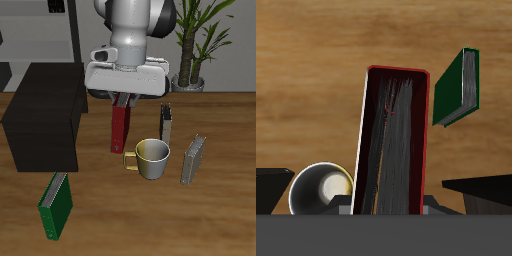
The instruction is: Place the red book upright on top of the shelf
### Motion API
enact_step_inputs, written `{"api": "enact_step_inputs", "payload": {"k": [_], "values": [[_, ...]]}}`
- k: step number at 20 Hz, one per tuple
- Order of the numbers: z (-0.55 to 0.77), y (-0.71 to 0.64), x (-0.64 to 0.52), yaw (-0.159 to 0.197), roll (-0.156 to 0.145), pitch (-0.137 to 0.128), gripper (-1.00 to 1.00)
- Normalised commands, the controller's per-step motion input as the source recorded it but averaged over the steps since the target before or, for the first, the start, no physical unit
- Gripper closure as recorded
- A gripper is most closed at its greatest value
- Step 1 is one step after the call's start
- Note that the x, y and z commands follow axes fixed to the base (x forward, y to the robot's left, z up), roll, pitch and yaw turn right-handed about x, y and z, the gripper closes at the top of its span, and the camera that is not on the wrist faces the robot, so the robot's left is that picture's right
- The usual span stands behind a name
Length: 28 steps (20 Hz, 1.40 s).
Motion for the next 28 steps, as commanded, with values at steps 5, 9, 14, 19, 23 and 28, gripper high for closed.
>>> {"api": "enact_step_inputs", "payload": {"k": [5,9,14,19,23,28], "values": [[0.44,-0.20,-0.65,0.009,0.046,-0.020,1.00],[0.49,-0.44,-0.72,0.012,0.044,-0.031,1.00],[0.28,-0.44,-0.38,-0.023,0.022,-0.002,1.00],[0.19,-0.54,-0.40,-0.033,0.042,-0.003,1.00],[0.13,-0.60,-0.22,0.014,-0.029,0.008,1.00],[0.23,-0.60,-0.33,-0.014,-0.014,-0.023,1.00]]}}
